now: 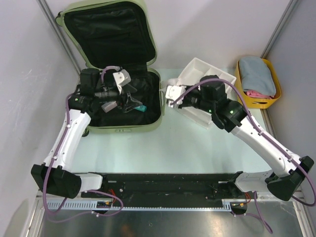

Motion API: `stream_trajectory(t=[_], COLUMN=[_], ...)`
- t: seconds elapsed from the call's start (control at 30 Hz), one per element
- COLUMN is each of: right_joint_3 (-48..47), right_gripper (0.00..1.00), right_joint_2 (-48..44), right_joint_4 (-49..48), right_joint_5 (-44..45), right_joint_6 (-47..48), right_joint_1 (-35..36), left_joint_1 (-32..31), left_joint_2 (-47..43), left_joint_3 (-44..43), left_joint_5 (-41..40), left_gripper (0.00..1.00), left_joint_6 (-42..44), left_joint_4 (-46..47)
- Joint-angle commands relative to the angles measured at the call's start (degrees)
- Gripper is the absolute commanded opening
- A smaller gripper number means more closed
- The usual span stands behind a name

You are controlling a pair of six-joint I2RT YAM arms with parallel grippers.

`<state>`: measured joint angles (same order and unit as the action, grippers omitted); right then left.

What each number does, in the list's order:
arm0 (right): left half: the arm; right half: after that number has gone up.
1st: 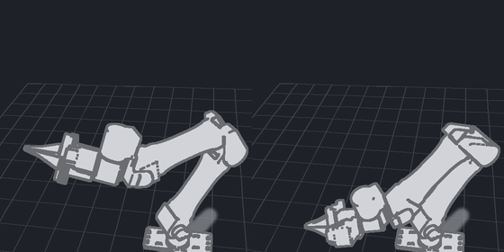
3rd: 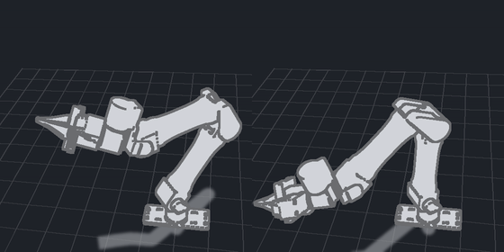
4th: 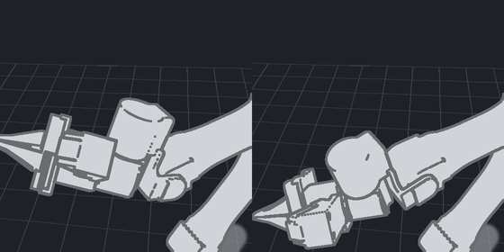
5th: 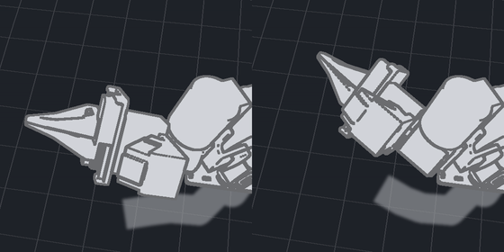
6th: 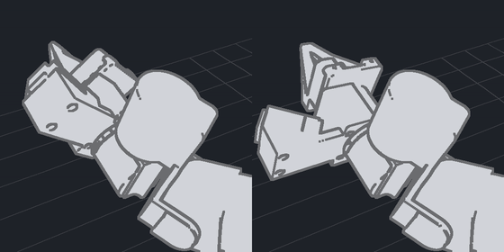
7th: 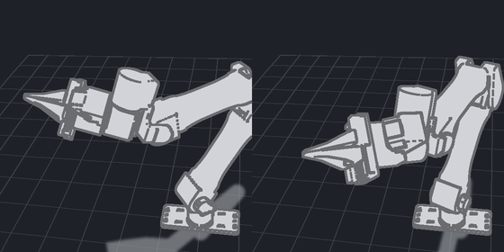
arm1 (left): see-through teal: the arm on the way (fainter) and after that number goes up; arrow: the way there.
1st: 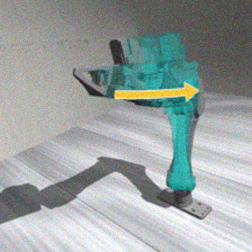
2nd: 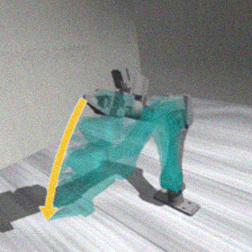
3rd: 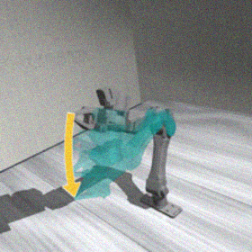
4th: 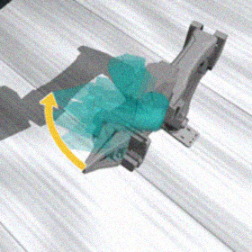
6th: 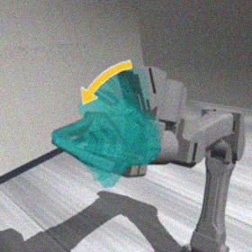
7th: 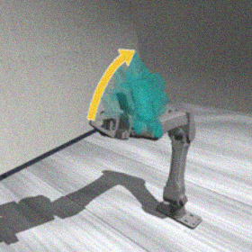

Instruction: Open, take out, and arrange the luggage

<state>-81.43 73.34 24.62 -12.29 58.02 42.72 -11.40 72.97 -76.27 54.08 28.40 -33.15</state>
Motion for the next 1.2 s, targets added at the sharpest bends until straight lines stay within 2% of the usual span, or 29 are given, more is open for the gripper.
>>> stream_trajectory(t=[0.0,0.07,0.1,0.23,0.47,0.63,0.93,1.17], right_joint_3=[-3.73,-5.92,-7.68,-8.48,-11.91,-9.63,-9.01,-3.83], right_gripper=[0.00,0.00,0.00,0.00,0.00,0.00,0.00,0.00], right_joint_2=[0.39,2.41,4.51,7.42,14.19,16.56,19.47,19.65], right_joint_4=[-8.10,-6.70,-6.43,-9.67,-11.44,-16.35,-19.17,-19.35], right_joint_5=[20.68,25.63,31.05,34.44,31.46,26.63,22.93,22.23], right_joint_6=[-12.48,-16.33,-17.40,-19.52,-21.37,-19.97,-20.49,-19.44], right_joint_1=[-0.97,-1.15,-1.23,-4.92,-11.78,-14.85,-14.60,-14.95], left_joint_1=[0.94,0.94,0.94,0.94,0.94,0.94,1.03,1.03], left_joint_2=[-0.46,-0.20,-0.02,0.24,0.33,-0.02,-0.63,-0.81], left_joint_3=[-3.97,-3.89,-3.97,-3.54,-2.92,-1.52,-0.37,-0.11], left_joint_5=[1.90,2.34,2.51,2.87,2.61,2.43,1.46,1.37], left_gripper=[0.75,0.76,0.76,0.76,0.77,0.77,0.78,0.78], left_joint_6=[-6.26,-6.25,-6.34,-6.08,-5.29,-5.11,-4.94,-4.94], left_joint_4=[0.63,0.54,0.54,0.63,0.71,0.71,0.80,0.89])
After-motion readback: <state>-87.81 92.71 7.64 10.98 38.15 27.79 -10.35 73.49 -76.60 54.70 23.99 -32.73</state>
